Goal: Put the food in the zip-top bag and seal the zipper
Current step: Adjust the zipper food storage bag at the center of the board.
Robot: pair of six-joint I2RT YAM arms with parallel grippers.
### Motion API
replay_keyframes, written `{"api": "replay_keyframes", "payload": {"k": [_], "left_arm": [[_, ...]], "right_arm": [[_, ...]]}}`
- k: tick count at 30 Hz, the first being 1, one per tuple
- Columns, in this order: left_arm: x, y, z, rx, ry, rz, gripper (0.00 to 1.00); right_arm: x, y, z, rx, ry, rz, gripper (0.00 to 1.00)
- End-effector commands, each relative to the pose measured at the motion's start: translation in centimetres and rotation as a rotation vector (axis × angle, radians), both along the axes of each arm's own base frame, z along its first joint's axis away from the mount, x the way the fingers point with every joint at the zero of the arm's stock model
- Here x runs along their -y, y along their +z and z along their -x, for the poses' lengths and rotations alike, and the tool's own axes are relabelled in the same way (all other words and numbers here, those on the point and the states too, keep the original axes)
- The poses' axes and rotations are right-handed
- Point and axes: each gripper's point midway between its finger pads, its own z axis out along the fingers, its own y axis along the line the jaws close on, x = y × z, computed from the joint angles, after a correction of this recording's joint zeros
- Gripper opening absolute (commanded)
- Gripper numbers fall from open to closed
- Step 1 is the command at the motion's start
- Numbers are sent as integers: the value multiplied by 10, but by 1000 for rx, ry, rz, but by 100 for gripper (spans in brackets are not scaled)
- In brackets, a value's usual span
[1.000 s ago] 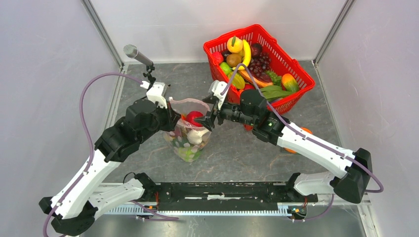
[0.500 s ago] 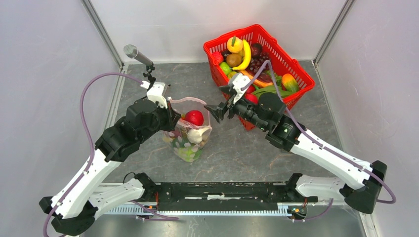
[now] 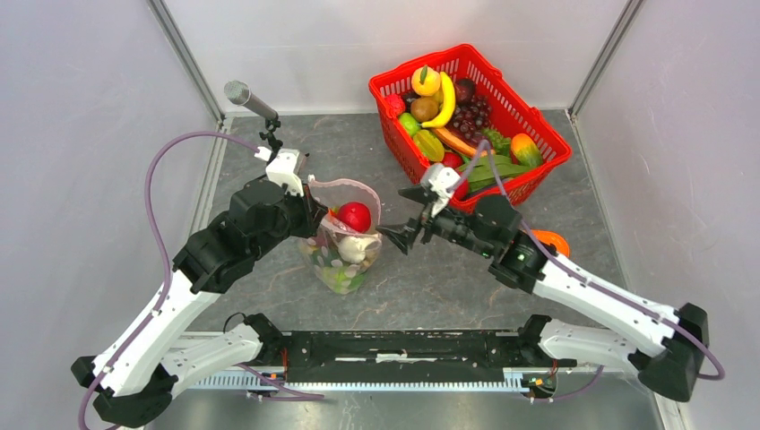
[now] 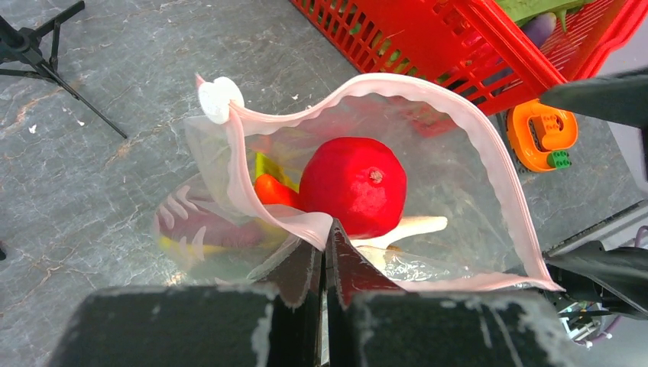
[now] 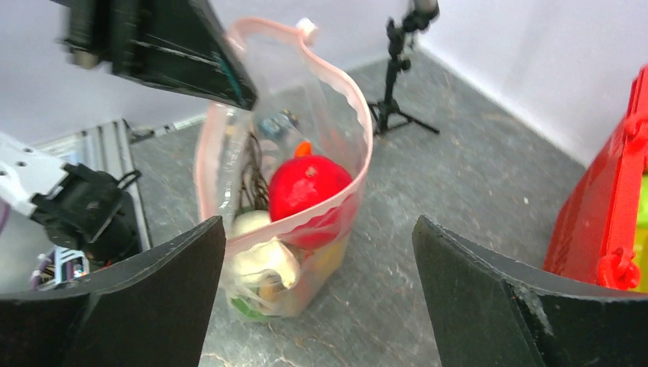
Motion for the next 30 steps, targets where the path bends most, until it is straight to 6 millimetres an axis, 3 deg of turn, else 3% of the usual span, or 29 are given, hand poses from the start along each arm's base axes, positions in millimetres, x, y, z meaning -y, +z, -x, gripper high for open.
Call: {"api": "replay_keyframes", "payload": {"k": [1, 5, 8, 12, 18, 19, 24, 30], "left_arm": [[1, 19, -9, 67, 30, 58, 2], [2, 22, -7, 83, 6, 58, 2], [13, 28, -1, 125, -89, 64, 2], [32, 39, 11, 159, -245, 78, 2], [46, 42, 25, 154, -373, 78, 2], [46, 42, 25, 151, -373, 76, 2], [47, 46, 31, 148, -405, 74, 2], [49, 47, 32, 139, -414, 77, 2]], "right_arm": [[7, 61, 28, 169, 100, -189, 96], [0, 36, 28, 124, 128, -106, 93], [-2, 33, 30, 118, 141, -126, 92], [16, 34, -12, 87, -111, -88, 91], [12, 56, -47, 149, -160, 68, 88], [8, 61, -49, 172, -138, 83, 88], [-7, 48, -54, 183, -32, 251, 89], [-24, 24, -36, 182, 168, 362, 88]]}}
